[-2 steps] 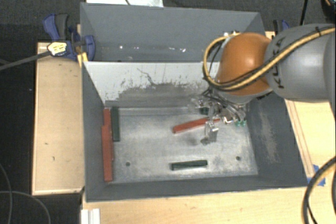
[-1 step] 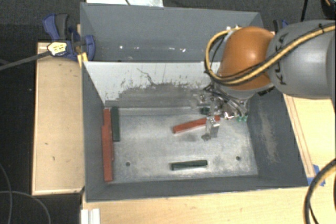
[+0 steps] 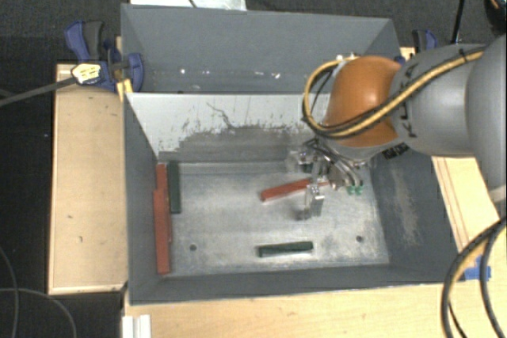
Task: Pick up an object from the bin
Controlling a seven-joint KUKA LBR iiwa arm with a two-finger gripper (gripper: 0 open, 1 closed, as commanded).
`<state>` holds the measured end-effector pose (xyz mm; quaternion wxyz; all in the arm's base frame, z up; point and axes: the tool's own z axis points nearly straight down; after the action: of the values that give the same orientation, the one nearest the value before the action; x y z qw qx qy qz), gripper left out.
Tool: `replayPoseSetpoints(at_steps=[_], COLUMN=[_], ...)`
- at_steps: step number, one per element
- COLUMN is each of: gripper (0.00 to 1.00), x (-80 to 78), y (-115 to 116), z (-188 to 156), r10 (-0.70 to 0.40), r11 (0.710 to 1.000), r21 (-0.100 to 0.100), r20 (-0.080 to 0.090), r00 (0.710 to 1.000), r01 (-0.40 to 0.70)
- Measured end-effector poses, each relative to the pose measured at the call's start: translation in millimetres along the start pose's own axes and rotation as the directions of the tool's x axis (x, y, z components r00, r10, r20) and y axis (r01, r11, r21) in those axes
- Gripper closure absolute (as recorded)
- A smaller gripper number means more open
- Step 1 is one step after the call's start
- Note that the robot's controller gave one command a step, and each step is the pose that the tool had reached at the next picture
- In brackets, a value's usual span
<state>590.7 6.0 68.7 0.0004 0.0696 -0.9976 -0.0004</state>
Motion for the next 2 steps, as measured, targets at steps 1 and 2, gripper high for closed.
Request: replayPoseSetpoints(at_steps=[1, 2], gripper=[0.0, 1.0], x=[-0.6, -0.7], y=[0.0, -0.1], z=[-0.6, -1.0], r10=[0.001, 0.003], r11=[1.0, 1.0], r21=[0.0, 0.0], r20=[0.002, 0.002], r00=[1.0, 1.0], r01=[-0.001, -0.003])
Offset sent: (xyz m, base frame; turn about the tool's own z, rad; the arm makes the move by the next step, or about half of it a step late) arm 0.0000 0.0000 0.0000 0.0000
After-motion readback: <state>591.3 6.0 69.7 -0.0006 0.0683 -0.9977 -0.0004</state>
